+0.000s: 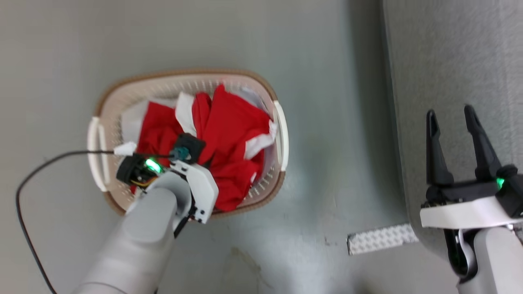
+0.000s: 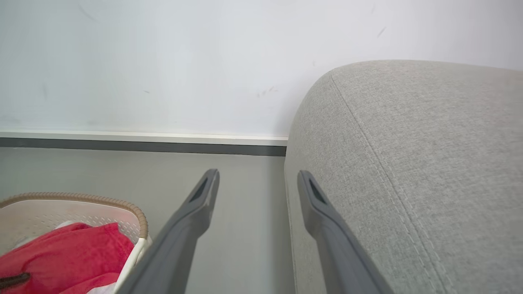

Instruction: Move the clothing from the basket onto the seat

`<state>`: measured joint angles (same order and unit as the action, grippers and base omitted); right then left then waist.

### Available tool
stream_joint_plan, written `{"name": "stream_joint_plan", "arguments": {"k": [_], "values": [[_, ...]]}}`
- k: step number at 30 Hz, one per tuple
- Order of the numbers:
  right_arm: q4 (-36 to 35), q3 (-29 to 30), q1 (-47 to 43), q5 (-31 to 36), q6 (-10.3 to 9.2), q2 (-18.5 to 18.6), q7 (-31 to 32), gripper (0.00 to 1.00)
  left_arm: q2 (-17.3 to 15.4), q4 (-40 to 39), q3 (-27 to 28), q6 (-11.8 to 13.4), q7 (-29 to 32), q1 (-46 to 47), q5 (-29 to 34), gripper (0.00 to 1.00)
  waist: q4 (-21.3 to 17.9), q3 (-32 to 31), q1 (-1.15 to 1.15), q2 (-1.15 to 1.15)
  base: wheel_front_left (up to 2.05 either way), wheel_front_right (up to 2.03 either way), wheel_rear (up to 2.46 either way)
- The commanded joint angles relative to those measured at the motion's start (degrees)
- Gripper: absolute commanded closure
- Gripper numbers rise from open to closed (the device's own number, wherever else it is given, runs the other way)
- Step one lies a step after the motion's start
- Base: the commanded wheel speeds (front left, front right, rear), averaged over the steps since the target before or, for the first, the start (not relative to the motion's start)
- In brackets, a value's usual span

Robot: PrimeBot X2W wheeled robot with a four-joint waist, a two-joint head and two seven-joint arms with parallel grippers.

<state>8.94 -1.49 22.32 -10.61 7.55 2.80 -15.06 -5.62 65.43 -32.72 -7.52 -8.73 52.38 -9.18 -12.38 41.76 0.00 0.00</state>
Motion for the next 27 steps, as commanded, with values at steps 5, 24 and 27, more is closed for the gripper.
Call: {"name": "stream_joint_plan", "arguments": {"k": [5,24,27], "values": [[1.2,0.9,-3.0,0.0,-0.12,0.2,-0.2,0.0,-0.4,-2.8,-1.8,0.1,-1.0,-2.9,-4.9,1.0,1.9,-7.1,0.0,0.0,0.0,0.0,0.0],[3.4,3.0,-12.0,1.7,-0.12,0.2,-0.2,0.0,-7.1,-25.6,-1.3,2.2,3.8,-16.4,-17.4,1.0,4.2,-22.5,0.0,0.0,0.0,0.0,0.0],[3.4,3.2,-12.9,2.4,-0.12,0.2,-0.2,0.0,-8.3,-30.2,-0.1,4.0,3.9,-19.4,-18.6,1.0,4.4,-24.7,0.0,0.0,0.0,0.0,0.0]]}}
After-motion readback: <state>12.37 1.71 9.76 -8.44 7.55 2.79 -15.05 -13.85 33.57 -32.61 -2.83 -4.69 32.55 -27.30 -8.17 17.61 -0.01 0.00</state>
